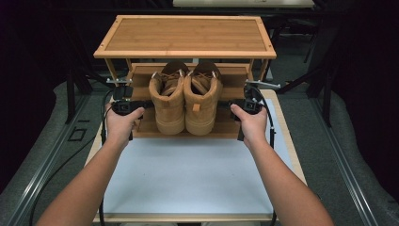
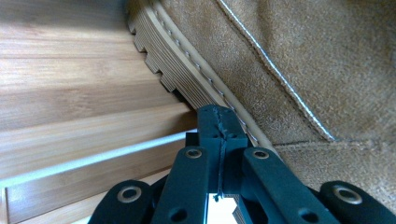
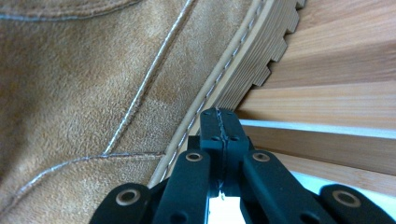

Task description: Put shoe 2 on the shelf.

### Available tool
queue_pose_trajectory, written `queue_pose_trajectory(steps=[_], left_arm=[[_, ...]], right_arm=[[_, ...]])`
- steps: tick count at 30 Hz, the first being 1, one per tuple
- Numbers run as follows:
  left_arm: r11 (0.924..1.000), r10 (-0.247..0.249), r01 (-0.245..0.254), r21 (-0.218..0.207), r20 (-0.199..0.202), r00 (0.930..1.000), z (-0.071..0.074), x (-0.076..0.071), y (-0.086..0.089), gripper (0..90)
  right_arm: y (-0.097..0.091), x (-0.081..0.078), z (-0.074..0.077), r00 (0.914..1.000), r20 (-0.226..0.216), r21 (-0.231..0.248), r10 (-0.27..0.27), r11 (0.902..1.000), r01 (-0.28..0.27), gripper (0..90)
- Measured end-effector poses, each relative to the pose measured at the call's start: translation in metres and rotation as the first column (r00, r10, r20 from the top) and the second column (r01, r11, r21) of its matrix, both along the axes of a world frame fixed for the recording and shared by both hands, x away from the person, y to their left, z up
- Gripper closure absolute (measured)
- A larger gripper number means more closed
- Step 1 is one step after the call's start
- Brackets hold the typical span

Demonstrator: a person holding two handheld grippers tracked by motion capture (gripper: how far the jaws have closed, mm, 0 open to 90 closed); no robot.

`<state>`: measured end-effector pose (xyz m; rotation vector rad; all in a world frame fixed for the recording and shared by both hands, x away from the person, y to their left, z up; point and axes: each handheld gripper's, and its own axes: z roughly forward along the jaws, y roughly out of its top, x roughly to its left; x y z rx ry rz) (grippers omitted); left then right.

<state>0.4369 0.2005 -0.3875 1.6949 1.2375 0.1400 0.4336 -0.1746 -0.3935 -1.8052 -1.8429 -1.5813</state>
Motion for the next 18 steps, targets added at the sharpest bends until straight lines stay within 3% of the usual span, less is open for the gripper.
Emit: queue_pose_trajectory(steps=[3, 6, 9, 10, 18], left_arm=[[0.9998, 0.007, -0.007, -0.019, -0.002, 1.0000, 0.0036, 0.0042, -0.0011, 90.0], [1.0000, 0.007, -0.007, -0.001, -0.001, 1.0000, 0.0037, 0.0054, -0.0003, 90.0], [0.9994, 0.002, -0.003, -0.036, -0.013, 0.9999, -0.0008, 0.0048, 0.0014, 90.0], [0.9998, 0.002, -0.002, -0.017, -0.007, 1.0000, -0.0014, 0.0045, 0.0017, 90.0], [0.9999, -0.013, 0.013, 0.003, -0.011, 0.9999, -0.0033, 0.0029, 0.0006, 90.0]], right_arm=[[0.0007, 0.0018, 0.0033, 0.9998, 0.008, 0.004, -0.017, 0.9999, 0.017, 90.0], [0.0006, 0.0039, 0.0051, 0.9997, 0.008, -0.015, -0.024, 0.9996, 0.024, 90.0], [0.0005, 0.0030, 0.0035, 0.9997, 0.018, -0.016, -0.016, 0.9997, 0.017, 90.0], [0.0008, 0.0024, 0.0026, 0.9997, 0.016, -0.026, -0.018, 0.9995, 0.018, 90.0], [-0.0020, 0.0017, -0.0023, 0.9998, -0.003, -0.027, -0.018, 0.9995, 0.018, 85.3]])
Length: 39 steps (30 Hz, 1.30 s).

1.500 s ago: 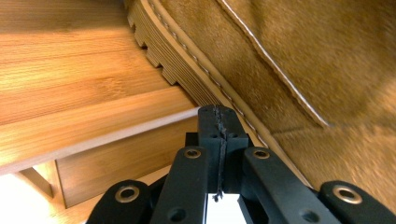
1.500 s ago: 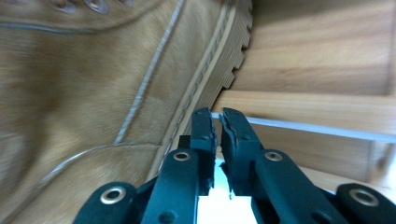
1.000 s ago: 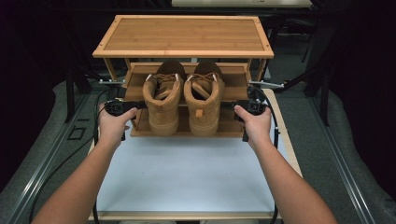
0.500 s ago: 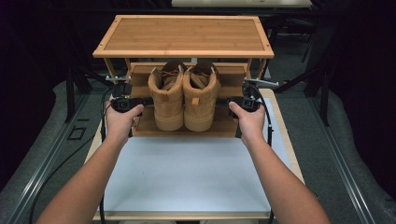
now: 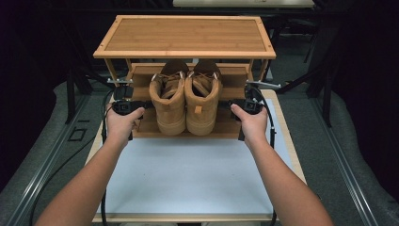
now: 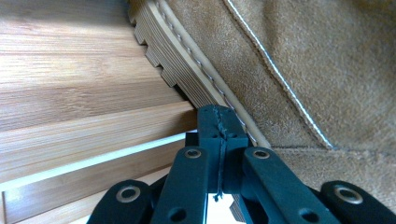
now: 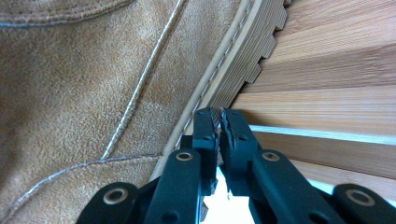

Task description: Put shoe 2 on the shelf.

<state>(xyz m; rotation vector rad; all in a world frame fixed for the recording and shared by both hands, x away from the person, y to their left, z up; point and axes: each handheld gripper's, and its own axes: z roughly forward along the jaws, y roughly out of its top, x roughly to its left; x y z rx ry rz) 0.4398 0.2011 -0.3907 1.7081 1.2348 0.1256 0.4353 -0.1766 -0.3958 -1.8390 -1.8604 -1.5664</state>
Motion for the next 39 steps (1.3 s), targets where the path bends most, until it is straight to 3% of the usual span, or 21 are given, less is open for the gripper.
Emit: queue_pose_trajectory(steps=[7, 9, 10, 11, 12, 14, 15, 19, 20, 22, 23, 25, 27, 30, 32, 39], left_arm=[[0.9997, -0.026, 0.026, -0.004, -0.005, 0.9997, 0.000, -0.005, 0.003, 89.1], [0.9992, -0.040, 0.040, 0.009, -0.006, 0.9992, 0.001, -0.012, 0.004, 88.7], [0.9975, -0.070, 0.070, 0.007, -0.005, 0.9976, 0.000, -0.022, 0.005, 89.3], [0.9975, -0.070, 0.070, 0.007, -0.005, 0.9976, 0.000, -0.022, 0.005, 89.3], [0.9951, -0.098, 0.098, 0.016, -0.005, 0.9952, -0.002, -0.034, 0.006, 89.4], [0.9932, -0.113, 0.113, 0.026, -0.005, 0.9935, -0.005, -0.040, 0.006, 89.5], [0.9918, -0.120, 0.120, 0.045, -0.005, 0.9928, -0.008, -0.048, 0.007, 89.7], [0.9892, -0.139, 0.140, 0.045, -0.006, 0.9902, -0.013, -0.058, 0.009, 89.8], [0.9878, -0.142, 0.141, 0.065, -0.002, 0.9899, -0.016, -0.061, 0.008, 89.8], [0.9869, -0.138, 0.138, 0.084, 0.001, 0.9904, -0.019, -0.062, 0.007, 89.8], [0.9869, -0.137, 0.136, 0.086, -0.002, 0.9906, -0.021, -0.061, 0.006, 89.8], [0.9880, -0.135, 0.135, 0.076, -0.003, 0.9909, -0.024, -0.060, 0.004, 89.9], [0.9879, -0.141, 0.141, 0.064, -0.005, 0.9899, -0.026, -0.060, 0.001, 90.0], [0.9892, -0.135, 0.134, 0.059, 0.005, 0.9909, -0.023, -0.061, 0.000, 90.0], [0.9908, -0.130, 0.130, 0.037, 0.006, 0.9914, -0.020, -0.061, 0.001, 90.0], [0.9915, -0.126, 0.125, 0.036, 0.021, 0.9918, -0.007, -0.061, 0.001, 90.0]], right_arm=[[-0.002, -0.006, 0.001, 0.9998, 0.016, 0.003, 0.015, 0.9999, -0.015, 83.2], [-0.003, -0.009, 0.001, 0.9995, 0.025, 0.002, 0.018, 0.9998, -0.018, 83.0], [-0.006, -0.021, -0.001, 0.9988, 0.039, -0.002, 0.028, 0.9996, -0.028, 82.9], [-0.006, -0.021, -0.001, 0.9988, 0.039, -0.002, 0.028, 0.9996, -0.028, 82.9], [-0.007, -0.031, -0.004, 0.9980, 0.038, -0.003, 0.050, 0.9987, -0.050, 84.1], [-0.007, -0.037, -0.007, 0.9975, 0.037, -0.005, 0.060, 0.9982, -0.060, 84.6], [-0.006, -0.048, -0.012, 0.9964, 0.041, -0.052, 0.074, 0.9960, -0.072, 85.8], [-0.004, -0.056, -0.019, 0.9951, 0.026, -0.059, 0.095, 0.9939, -0.094, 86.2], [0.000, -0.059, -0.024, 0.9932, 0.023, -0.051, 0.114, 0.9923, -0.113, 86.3], [0.002, -0.060, -0.026, 0.9929, 0.022, -0.052, 0.117, 0.9919, -0.116, 86.3], [0.005, -0.060, -0.027, 0.9926, 0.012, -0.080, 0.121, 0.9896, -0.120, 86.3], [0.010, -0.059, -0.031, 0.9916, 0.031, -0.068, 0.125, 0.9901, -0.123, 86.6], [0.012, -0.059, -0.030, 0.9921, 0.016, -0.081, 0.125, 0.9891, -0.123, 89.4], [0.013, -0.061, -0.027, 0.9931, 0.021, -0.090, 0.115, 0.9895, -0.113, 90.0], [0.013, -0.062, -0.026, 0.9936, 0.030, -0.042, 0.109, 0.9933, -0.108, 90.0], [0.013, -0.062, -0.010, 0.9930, 0.036, -0.071, 0.112, 0.9915, -0.109, 90.0]])
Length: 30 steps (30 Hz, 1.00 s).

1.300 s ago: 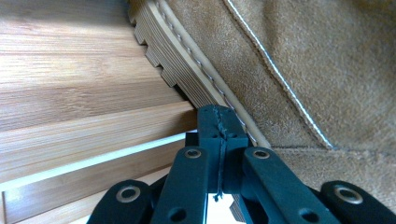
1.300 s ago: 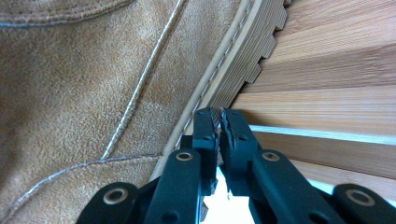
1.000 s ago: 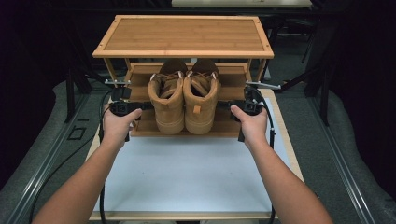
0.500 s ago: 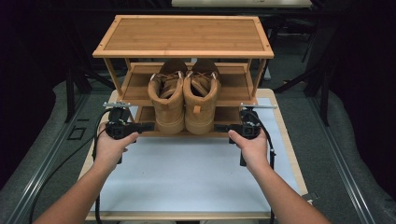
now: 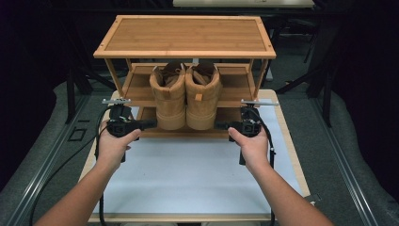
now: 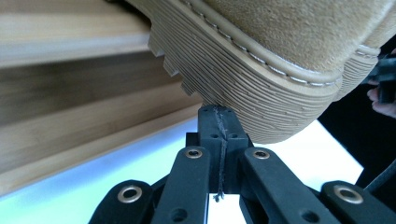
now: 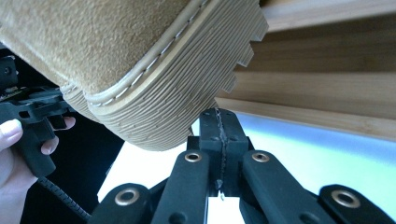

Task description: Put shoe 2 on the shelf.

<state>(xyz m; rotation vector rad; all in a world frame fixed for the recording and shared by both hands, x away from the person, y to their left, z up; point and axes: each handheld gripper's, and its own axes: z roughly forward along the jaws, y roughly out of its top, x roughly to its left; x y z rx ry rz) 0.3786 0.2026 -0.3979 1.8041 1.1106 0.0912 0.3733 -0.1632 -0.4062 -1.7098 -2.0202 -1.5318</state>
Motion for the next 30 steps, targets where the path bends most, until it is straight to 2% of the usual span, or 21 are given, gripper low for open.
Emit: queue_pose_trajectory(steps=[2, 3, 4, 5, 8, 14, 17, 24, 27, 30], left_arm=[[0.9999, 0.005, -0.005, -0.015, 0.007, 1.0000, 0.005, 0.000, 0.000, 90.0], [0.9998, 0.000, 0.000, -0.018, 0.015, 0.9999, 0.010, 0.002, 0.000, 90.0], [0.9998, 0.001, -0.001, -0.022, 0.013, 0.9999, 0.011, 0.003, -0.002, 90.0], [0.9996, 0.003, -0.002, -0.028, 0.012, 0.9999, 0.013, 0.004, -0.003, 90.0], [0.9995, 0.005, -0.004, -0.030, 0.013, 0.9999, 0.015, 0.007, -0.006, 90.0], [0.9990, 0.040, -0.040, -0.018, 0.020, 0.9990, 0.018, 0.022, -0.013, 90.0], [0.9971, 0.064, -0.063, -0.043, 0.010, 0.9979, 0.019, 0.033, -0.014, 90.0], [0.9942, 0.097, -0.096, -0.047, 0.008, 0.9953, 0.017, 0.044, -0.013, 90.0], [0.9945, 0.099, -0.099, -0.035, -0.003, 0.9951, 0.013, 0.050, -0.015, 90.0], [0.9935, 0.100, -0.100, -0.054, -0.015, 0.9949, 0.012, 0.052, -0.017, 90.0]], right_arm=[[0.000, 0.000, 0.003, 1.0000, 0.003, -0.005, -0.005, 1.0000, 0.005, 90.0], [0.000, 0.001, 0.009, 0.9997, 0.024, -0.004, -0.009, 1.0000, 0.009, 90.0], [0.001, 0.002, 0.008, 0.9982, 0.060, 0.051, -0.006, 0.9987, 0.003, 90.0], [0.000, 0.002, 0.013, 0.9991, 0.035, -0.018, -0.026, 0.9995, 0.026, 90.0], [-0.003, 0.007, 0.014, 0.9979, 0.042, 0.011, -0.049, 0.9987, 0.049, 90.0], [-0.005, 0.022, 0.014, 0.9962, 0.029, 0.003, -0.082, 0.9966, 0.082, 90.0], [-0.005, 0.033, 0.015, 0.9948, 0.030, 0.023, -0.097, 0.9951, 0.096, 90.0], [-0.001, 0.043, 0.014, 0.9947, 0.014, 0.014, -0.102, 0.9947, 0.101, 90.0], [0.000, 0.049, 0.012, 0.9910, 0.016, -0.001, -0.133, 0.9911, 0.133, 90.0], [-0.002, 0.053, 0.010, 0.9902, 0.006, 0.019, -0.140, 0.9900, 0.140, 90.0]])
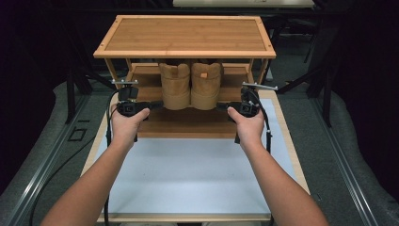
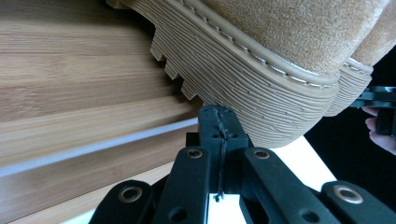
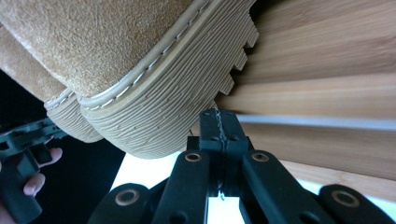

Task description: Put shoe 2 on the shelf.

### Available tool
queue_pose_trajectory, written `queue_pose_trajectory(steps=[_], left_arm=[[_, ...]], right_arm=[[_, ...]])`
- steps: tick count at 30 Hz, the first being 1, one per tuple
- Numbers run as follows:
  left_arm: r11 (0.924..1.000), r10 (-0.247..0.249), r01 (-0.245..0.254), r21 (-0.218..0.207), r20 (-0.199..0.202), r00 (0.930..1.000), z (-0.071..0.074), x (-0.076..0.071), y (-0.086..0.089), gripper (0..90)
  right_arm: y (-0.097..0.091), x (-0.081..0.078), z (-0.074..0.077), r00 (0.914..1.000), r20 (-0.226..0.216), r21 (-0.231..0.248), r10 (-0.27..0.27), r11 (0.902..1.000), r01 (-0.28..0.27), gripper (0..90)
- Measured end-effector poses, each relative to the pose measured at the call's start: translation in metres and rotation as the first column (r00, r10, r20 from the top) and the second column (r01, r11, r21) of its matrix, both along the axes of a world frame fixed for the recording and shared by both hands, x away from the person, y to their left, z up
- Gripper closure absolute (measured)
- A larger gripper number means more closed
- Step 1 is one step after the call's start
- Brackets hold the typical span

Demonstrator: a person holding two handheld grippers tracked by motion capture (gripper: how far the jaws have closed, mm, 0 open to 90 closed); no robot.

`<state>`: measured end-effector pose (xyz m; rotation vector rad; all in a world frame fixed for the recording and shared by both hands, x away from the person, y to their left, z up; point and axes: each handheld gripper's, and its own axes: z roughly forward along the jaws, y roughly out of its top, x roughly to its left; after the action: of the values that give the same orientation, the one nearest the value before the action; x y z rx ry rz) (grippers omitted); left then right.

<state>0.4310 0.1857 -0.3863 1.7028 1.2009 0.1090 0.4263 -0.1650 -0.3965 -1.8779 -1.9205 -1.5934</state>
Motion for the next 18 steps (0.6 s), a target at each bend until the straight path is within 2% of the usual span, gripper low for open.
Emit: queue_pose_trajectory(steps=[3, 4, 6, 7, 11, 18], left_arm=[[1.0000, 0.004, -0.004, 0.007, -0.003, 1.0000, -0.0001, 0.0026, -0.0007, 90.0], [0.9998, 0.001, -0.001, 0.020, 0.001, 1.0000, -0.0002, 0.0033, 0.0014, 90.0], [1.0000, -0.002, 0.002, 0.010, -0.009, 1.0000, -0.0008, 0.0033, 0.0005, 90.0], [0.9992, 0.001, 0.000, 0.040, -0.014, 0.9999, -0.0031, 0.0033, -0.0014, 90.0], [0.9995, -0.002, 0.002, 0.032, -0.007, 1.0000, -0.0057, 0.0036, 0.0018, 90.0], [0.9997, -0.006, 0.006, 0.025, -0.022, 0.9997, -0.0046, 0.0026, 0.0013, 90.0]], right_arm=[[-0.0010, 0.0027, -0.0002, 0.9999, -0.013, 0.008, -0.003, 1.0000, 0.003, 90.0], [-0.0015, 0.0047, -0.0007, 0.9999, -0.013, 0.024, 0.003, 0.9997, -0.003, 90.0], [-0.0009, 0.0056, -0.0015, 0.9999, -0.016, 0.028, -0.001, 0.9996, 0.001, 90.0], [-0.0002, 0.0062, -0.0029, 0.9999, -0.016, 0.012, 0.002, 0.9999, -0.002, 90.0], [0.0014, 0.0050, -0.0039, 0.9999, -0.015, -0.019, 0.000, 0.9998, 0.000, 90.0], [0.0000, 0.0047, -0.0038, 0.9997, -0.017, -0.020, 0.015, 0.9997, -0.015, 90.0]])
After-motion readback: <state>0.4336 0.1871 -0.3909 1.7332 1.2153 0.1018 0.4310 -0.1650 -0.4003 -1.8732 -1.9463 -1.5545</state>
